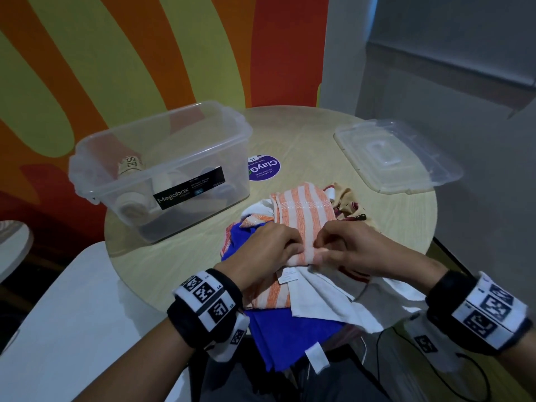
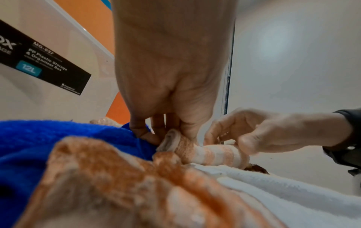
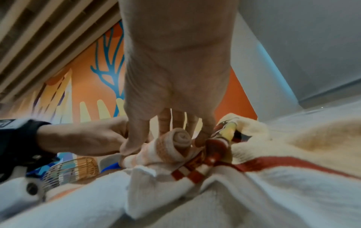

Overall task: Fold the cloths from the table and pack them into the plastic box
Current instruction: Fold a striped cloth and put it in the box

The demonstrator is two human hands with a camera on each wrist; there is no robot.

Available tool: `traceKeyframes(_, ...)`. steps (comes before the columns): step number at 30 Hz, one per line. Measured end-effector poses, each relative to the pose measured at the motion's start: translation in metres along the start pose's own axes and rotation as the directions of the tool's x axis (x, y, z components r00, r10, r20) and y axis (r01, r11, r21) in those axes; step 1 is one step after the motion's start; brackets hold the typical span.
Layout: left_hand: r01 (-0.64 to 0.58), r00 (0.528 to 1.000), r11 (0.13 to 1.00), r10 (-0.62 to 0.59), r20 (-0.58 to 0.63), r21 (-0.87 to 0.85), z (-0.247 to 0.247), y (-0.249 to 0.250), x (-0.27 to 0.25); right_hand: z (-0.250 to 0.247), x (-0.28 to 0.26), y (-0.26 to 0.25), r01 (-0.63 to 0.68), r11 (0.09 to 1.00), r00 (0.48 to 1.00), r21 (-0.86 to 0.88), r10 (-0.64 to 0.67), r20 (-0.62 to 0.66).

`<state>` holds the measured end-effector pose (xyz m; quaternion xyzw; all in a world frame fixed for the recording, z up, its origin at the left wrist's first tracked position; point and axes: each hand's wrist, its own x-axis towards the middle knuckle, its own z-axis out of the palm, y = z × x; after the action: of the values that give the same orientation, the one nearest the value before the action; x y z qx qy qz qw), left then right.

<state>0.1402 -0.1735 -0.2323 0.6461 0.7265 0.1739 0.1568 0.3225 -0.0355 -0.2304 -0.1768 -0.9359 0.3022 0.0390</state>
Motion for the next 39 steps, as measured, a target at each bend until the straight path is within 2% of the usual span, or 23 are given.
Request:
traceKeyframes(2, 0.034, 0.999, 0.999, -0.034, -0.004, -0.021, 0.001, 0.001, 0.002, 0.004, -0.003, 0.001, 0.056, 0.993, 0.998, -0.103, -0.052, 0.046)
traceKeyframes(4, 0.064, 0.998, 0.998, -0.064, 0.0, -0.028, 0.0, 0.003, 0.002, 0.012, 0.0, 0.005, 0.115, 0.98, 0.993, -0.16, -0.113, 0.022)
traceKeyframes(7, 0.089, 0.995, 0.995, -0.088, 0.045, -0.04, -0.007, 0.006, -0.003, 0.007, 0.003, 0.004, 0.122, 0.987, 0.991, -0.105, -0.128, -0.05)
traceKeyframes(10, 0.038, 0.998, 0.997, -0.041, 0.057, 0.061, -0.019, 0.012, -0.014, -0.01, -0.002, -0.004, 0.1, 0.994, 0.993, -0.034, -0.102, -0.051)
traceKeyframes(12, -0.022, 0.999, 0.996, 0.018, 0.039, 0.084, -0.025, 0.017, -0.022, -0.02, -0.008, -0.007, 0.111, 0.994, 0.994, -0.015, -0.111, 0.008)
traceKeyframes(14, -0.038, 0.996, 0.998, 0.034, 0.087, 0.045, -0.027, 0.02, -0.029, -0.027, -0.016, -0.014, 0.095, 0.995, 0.987, 0.028, -0.097, 0.126)
traceKeyframes(17, -0.007, 0.979, 0.997, -0.009, 0.204, 0.076, -0.021, 0.017, -0.034, -0.024, -0.018, -0.016, -0.03, 0.989, 0.966, 0.142, -0.008, 0.26)
traceKeyframes(19, 0.027, 0.973, 0.992, -0.055, 0.223, 0.126, -0.014, 0.012, -0.031, -0.013, -0.012, -0.01, -0.051, 0.997, 0.969, 0.061, 0.035, 0.246)
traceKeyframes(23, 0.065, 0.981, 0.993, -0.081, 0.176, 0.095, -0.006, 0.009, -0.015, 0.0, -0.003, -0.003, -0.036, 0.997, 0.993, -0.073, 0.044, 0.108)
traceKeyframes(26, 0.086, 0.983, 0.993, -0.098, 0.157, 0.077, -0.004, 0.008, -0.007, -0.003, -0.008, -0.008, 0.066, 0.99, 0.998, -0.127, -0.068, -0.012)
traceKeyframes(30, 0.126, 0.986, 0.988, -0.135, 0.099, 0.089, 0.001, 0.009, -0.002, 0.008, -0.016, -0.012, 0.159, 0.949, 0.987, -0.273, -0.149, 0.058)
traceKeyframes(33, 0.111, 0.991, 0.984, -0.12, 0.056, 0.14, 0.001, 0.013, -0.004, 0.019, -0.011, -0.013, 0.166, 0.902, 0.985, -0.398, -0.167, 0.033)
traceKeyframes(35, 0.053, 0.999, 0.98, -0.051, -0.015, 0.192, -0.003, 0.016, -0.008, 0.016, -0.006, -0.018, 0.149, 0.906, 0.988, -0.395, -0.15, 0.028)
traceKeyframes(37, 0.001, 0.998, 0.979, 0.013, -0.069, 0.204, -0.005, 0.018, -0.011, 0.01, -0.001, -0.018, 0.14, 0.946, 0.99, -0.291, -0.137, 0.03)
traceKeyframes(39, -0.009, 0.998, 0.976, 0.021, -0.054, 0.22, -0.008, 0.017, -0.011, 0.005, 0.007, -0.013, 0.12, 0.977, 0.993, -0.177, -0.114, 0.042)
